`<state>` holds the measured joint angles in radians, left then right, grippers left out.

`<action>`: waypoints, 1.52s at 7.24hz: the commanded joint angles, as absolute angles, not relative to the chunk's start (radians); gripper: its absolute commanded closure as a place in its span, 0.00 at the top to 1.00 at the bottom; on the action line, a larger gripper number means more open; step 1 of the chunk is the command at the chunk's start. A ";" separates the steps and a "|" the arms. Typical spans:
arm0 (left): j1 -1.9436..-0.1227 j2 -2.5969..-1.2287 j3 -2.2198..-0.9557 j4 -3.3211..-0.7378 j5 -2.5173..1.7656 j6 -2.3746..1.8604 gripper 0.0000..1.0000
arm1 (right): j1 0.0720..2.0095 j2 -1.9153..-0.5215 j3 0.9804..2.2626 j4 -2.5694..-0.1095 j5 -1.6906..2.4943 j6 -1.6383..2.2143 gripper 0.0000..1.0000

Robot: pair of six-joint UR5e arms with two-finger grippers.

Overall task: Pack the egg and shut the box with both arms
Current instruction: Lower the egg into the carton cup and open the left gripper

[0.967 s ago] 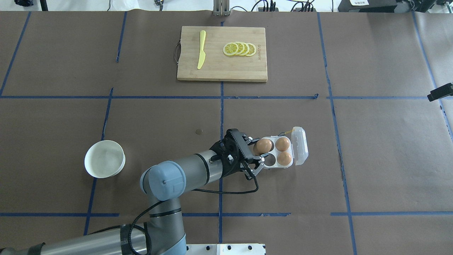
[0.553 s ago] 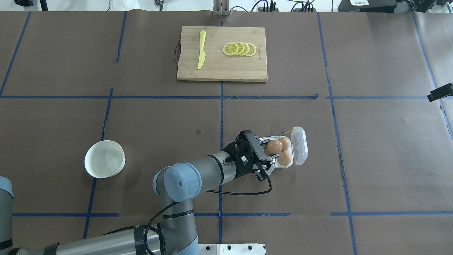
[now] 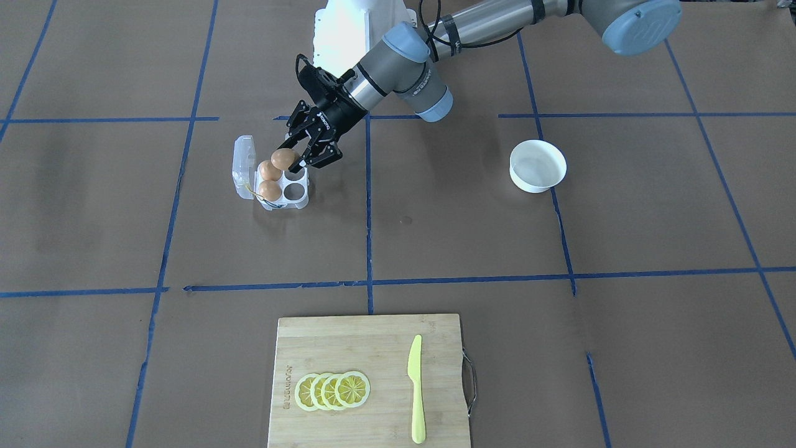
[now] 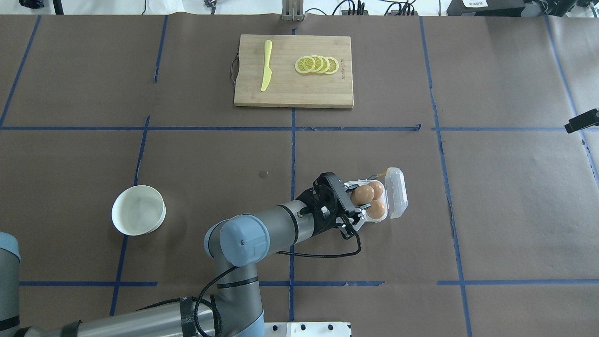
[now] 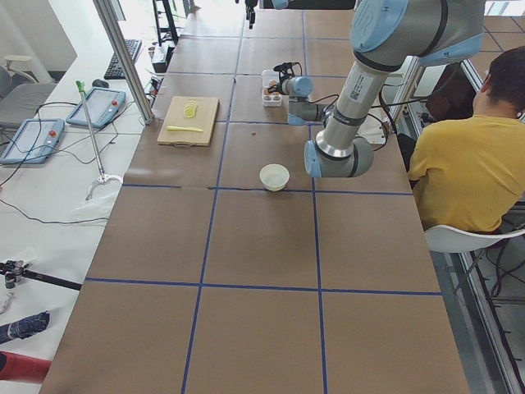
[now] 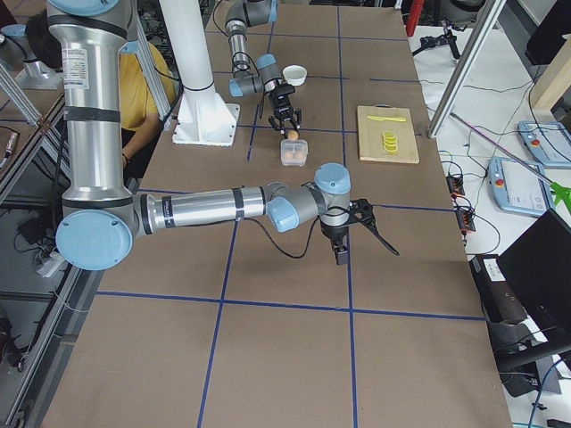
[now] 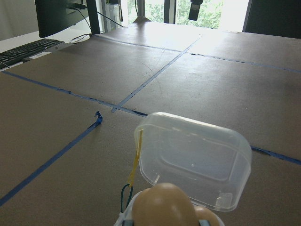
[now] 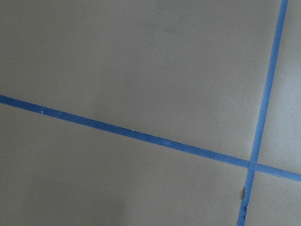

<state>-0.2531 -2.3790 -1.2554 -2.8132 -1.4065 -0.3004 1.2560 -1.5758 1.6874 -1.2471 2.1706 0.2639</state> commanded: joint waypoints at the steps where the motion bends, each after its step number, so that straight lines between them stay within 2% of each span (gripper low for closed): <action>1: -0.253 -2.379 -1.255 -2.813 -1.407 -0.301 0.52 | 1.256 -1.569 1.689 -1.247 2.172 0.265 1.00; 3: -0.253 -2.379 -1.255 -2.813 -1.407 -0.301 0.55 | 1.256 -1.569 1.689 -1.247 2.171 0.265 1.00; 5: -0.253 -2.379 -1.255 -2.813 -1.407 -0.301 0.74 | 1.256 -1.569 1.689 -1.247 2.172 0.265 1.00; 6: -0.253 -2.379 -1.256 -2.813 -1.408 -0.301 0.79 | 1.256 -1.569 1.689 -1.247 2.172 0.265 1.00; 9: -0.255 -2.379 -1.256 -2.813 -1.407 -0.301 0.80 | 1.256 -1.569 1.687 -1.247 2.172 0.265 1.00; 11: -0.262 -2.379 -1.267 -2.816 -1.413 -0.322 1.00 | 1.256 -1.569 1.687 -1.247 2.172 0.265 1.00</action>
<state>-0.2565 -2.3787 -1.2592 -2.8141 -1.4089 -0.3059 1.2564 -1.5693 1.6876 -1.2471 2.1721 0.2654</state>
